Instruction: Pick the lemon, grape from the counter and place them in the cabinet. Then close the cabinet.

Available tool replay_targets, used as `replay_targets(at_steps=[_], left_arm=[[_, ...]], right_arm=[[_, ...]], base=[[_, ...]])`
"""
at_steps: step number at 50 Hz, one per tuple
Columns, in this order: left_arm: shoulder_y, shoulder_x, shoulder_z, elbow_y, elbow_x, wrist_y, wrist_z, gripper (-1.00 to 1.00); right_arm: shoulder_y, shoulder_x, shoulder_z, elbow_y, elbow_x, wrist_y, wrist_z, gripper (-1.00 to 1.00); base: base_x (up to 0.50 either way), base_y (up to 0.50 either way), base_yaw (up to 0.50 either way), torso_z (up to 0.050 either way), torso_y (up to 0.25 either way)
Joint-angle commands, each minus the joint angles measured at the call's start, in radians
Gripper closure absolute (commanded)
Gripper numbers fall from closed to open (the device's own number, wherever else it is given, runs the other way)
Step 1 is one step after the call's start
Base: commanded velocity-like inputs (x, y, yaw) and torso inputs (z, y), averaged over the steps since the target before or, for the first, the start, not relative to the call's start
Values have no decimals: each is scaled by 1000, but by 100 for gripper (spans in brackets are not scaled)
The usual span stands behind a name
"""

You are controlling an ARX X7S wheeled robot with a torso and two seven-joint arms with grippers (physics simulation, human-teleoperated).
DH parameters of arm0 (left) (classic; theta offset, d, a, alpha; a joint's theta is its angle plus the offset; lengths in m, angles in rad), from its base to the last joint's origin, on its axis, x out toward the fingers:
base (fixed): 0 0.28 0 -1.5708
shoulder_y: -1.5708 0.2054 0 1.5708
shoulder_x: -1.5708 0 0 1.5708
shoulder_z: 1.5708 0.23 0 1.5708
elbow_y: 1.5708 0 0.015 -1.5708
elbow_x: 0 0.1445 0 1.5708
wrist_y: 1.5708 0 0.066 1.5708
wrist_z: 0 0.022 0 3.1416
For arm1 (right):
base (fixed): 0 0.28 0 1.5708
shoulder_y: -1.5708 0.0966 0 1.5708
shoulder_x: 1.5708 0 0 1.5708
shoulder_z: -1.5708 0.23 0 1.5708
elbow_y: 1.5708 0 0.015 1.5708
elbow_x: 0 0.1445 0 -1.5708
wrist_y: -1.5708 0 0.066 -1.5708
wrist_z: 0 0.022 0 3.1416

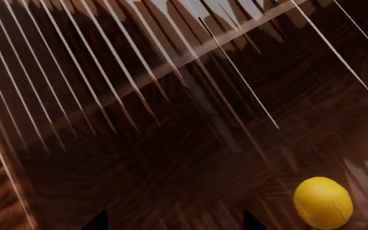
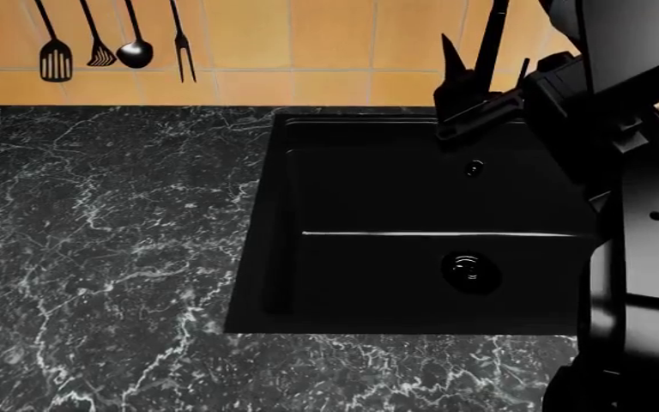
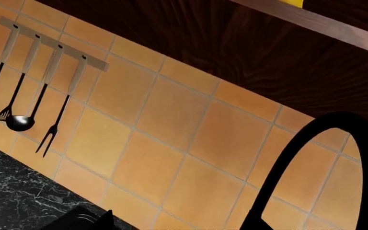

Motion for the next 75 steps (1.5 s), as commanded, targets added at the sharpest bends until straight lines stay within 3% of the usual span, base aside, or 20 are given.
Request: replay_targets(at_steps=[1, 18, 50, 75], left_arm=[[0, 50, 65, -58, -275, -79, 35, -100], [0, 50, 85, -108, -282, -10, -2, -100], [0, 50, -34, -52, -178, -41, 31, -100], [0, 50, -36, -53, -166, -24, 42, -100]], right_arm=[[-9, 1, 8, -6, 6, -2, 6, -100], [-20, 0, 19, -12, 13, -2, 14, -100], [-1, 17, 26, -27, 23, 17, 13, -100], [-1, 17, 25, -26, 33, 19, 21, -100]], base=[[0, 0, 0, 0, -9], [0, 0, 0, 0, -7], [1, -1, -1, 1, -160], [4, -2, -2, 3, -63]])
